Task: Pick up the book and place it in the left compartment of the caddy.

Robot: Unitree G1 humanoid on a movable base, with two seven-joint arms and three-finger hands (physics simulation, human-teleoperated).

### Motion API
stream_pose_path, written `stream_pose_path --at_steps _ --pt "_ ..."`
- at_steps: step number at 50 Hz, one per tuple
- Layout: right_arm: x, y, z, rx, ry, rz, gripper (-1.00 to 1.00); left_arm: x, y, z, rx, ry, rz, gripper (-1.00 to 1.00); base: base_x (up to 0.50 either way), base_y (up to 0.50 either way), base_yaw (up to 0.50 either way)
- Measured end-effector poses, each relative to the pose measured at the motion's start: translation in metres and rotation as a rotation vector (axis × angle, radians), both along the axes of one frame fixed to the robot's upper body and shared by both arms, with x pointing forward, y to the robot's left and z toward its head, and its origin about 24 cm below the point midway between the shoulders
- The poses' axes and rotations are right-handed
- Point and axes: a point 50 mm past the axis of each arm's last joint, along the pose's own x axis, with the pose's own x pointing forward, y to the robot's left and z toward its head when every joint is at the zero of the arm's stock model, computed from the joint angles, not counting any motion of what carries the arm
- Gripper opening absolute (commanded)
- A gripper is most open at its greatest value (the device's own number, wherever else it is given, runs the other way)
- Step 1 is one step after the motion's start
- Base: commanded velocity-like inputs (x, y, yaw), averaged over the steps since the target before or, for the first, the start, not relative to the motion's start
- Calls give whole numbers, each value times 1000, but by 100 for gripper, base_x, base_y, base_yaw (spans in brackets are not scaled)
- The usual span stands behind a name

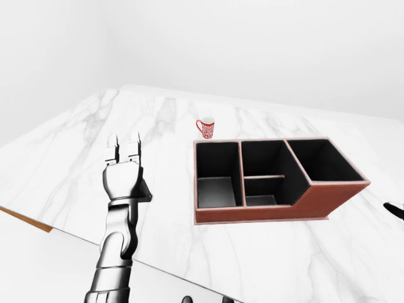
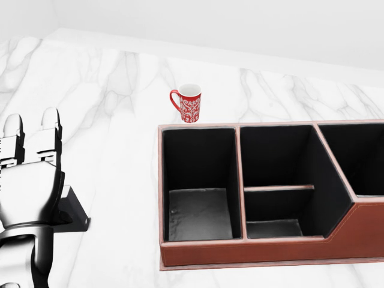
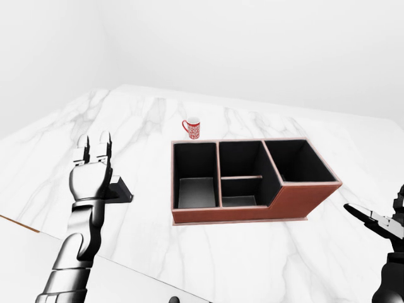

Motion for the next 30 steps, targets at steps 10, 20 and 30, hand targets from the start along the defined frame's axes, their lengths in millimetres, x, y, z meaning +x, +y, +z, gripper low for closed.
stream_pose_path --at_steps 10,20,30 --pt "0 0 1 -8 2 4 100 9 9 -16 -11 75 17 100 0 0 0" --pt "0 0 0 -11 5 5 100 18 16 -27 -8 132 30 100 0 0 0" --pt "0 1 -1 -16 6 9 100 27 20 -31 19 168 37 100 0 0 0"
